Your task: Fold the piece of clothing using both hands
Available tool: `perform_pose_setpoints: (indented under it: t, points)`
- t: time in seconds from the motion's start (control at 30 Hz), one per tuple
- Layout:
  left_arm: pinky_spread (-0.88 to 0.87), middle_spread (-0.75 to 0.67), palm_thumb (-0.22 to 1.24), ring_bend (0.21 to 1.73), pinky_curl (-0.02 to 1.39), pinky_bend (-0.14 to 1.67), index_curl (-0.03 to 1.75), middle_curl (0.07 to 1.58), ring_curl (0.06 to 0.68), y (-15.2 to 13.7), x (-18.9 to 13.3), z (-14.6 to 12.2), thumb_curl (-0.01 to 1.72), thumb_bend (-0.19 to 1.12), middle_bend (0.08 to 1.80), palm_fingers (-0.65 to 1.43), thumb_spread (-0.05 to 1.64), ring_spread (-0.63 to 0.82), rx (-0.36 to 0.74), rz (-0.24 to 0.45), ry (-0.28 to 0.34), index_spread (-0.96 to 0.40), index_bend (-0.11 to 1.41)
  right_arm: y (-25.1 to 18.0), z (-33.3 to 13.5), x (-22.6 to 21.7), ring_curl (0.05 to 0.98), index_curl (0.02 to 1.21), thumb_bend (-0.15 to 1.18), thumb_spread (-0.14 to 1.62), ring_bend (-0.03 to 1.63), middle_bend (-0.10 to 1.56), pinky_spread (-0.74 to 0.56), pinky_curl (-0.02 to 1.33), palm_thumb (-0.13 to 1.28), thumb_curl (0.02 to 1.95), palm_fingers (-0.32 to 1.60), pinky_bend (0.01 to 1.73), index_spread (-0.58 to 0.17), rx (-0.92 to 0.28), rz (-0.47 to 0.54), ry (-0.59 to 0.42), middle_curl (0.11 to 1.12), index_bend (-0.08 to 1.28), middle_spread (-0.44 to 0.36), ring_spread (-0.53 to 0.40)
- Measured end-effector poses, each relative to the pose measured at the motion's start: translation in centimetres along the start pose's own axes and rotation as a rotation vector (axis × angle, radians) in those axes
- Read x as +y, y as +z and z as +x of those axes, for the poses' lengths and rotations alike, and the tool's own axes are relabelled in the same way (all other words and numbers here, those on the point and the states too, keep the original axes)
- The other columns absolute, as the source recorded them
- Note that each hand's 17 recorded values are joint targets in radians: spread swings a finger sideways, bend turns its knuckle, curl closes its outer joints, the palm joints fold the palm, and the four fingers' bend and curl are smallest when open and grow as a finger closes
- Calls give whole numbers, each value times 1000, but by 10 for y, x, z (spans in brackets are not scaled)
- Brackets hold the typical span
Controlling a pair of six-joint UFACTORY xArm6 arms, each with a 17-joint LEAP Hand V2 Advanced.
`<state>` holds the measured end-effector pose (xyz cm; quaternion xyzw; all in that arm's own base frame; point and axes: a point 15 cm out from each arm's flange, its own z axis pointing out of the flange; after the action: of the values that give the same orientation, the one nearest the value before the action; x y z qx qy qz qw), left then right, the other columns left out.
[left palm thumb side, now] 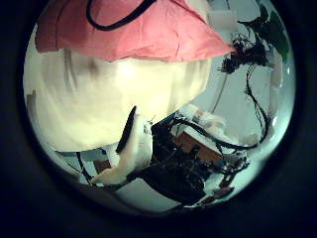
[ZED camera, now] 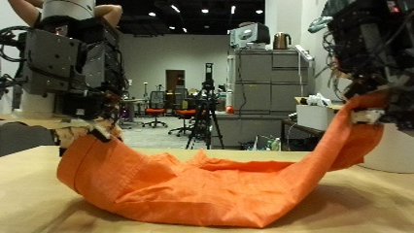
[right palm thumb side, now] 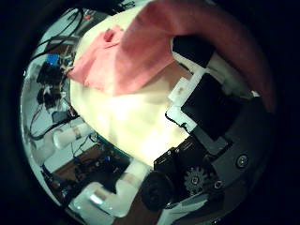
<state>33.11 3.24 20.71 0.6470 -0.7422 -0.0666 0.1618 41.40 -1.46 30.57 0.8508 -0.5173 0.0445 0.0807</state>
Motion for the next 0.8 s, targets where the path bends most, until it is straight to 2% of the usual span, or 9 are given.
perform_pose_setpoints:
  t: [0.2, 0.33, 0.53, 0.63, 0.8]
  points:
    - [496, 218, 386, 439, 315, 279, 303, 316, 230, -2, 3, -15, 303, -11, 187, 38, 1319, 487, 21, 16, -27, 46, 164, -49, -79, -44, 668, 812, -6, 1140, 1319, 1182, -366, 742, 1120, 631, 1088, 1148, -279, -7, 87, -147, 828, 999, -168, -220]
    - [496, 209, 389, 441, 315, 279, 303, 314, 229, -4, 2, -19, 302, -10, 188, 37, 1321, 481, 28, 28, -33, 46, 164, -65, -121, -75, 672, 817, -8, 1143, 1318, 1177, -362, 746, 1118, 645, 1086, 1149, -280, -2, 113, -224, 838, 998, -170, -220]
    - [493, 197, 398, 446, 316, 277, 307, 312, 231, -5, 3, -30, 305, -9, 188, 39, 1321, 476, 55, 53, -48, 46, 165, -65, -204, -117, 678, 825, -8, 1156, 1318, 1165, -359, 753, 1110, 663, 1083, 1155, -284, -3, 83, -372, 855, 989, -173, -221]
    - [490, 196, 423, 445, 316, 275, 307, 313, 230, -10, 11, -48, 309, -4, 192, 41, 1329, 475, 82, 82, -74, 46, 164, -69, -244, -131, 680, 829, -7, 1162, 1318, 1157, -358, 755, 1108, 670, 1081, 1155, -285, 3, 92, -437, 864, 987, -176, -221]
    - [492, 195, 451, 441, 316, 269, 304, 323, 228, -29, 32, -83, 313, -7, 202, 55, 1331, 475, 111, 169, -144, 46, 159, -70, -285, -153, 683, 835, -4, 1167, 1314, 1149, -358, 758, 1113, 682, 1080, 1154, -287, 8, 104, -501, 878, 984, -178, -222]
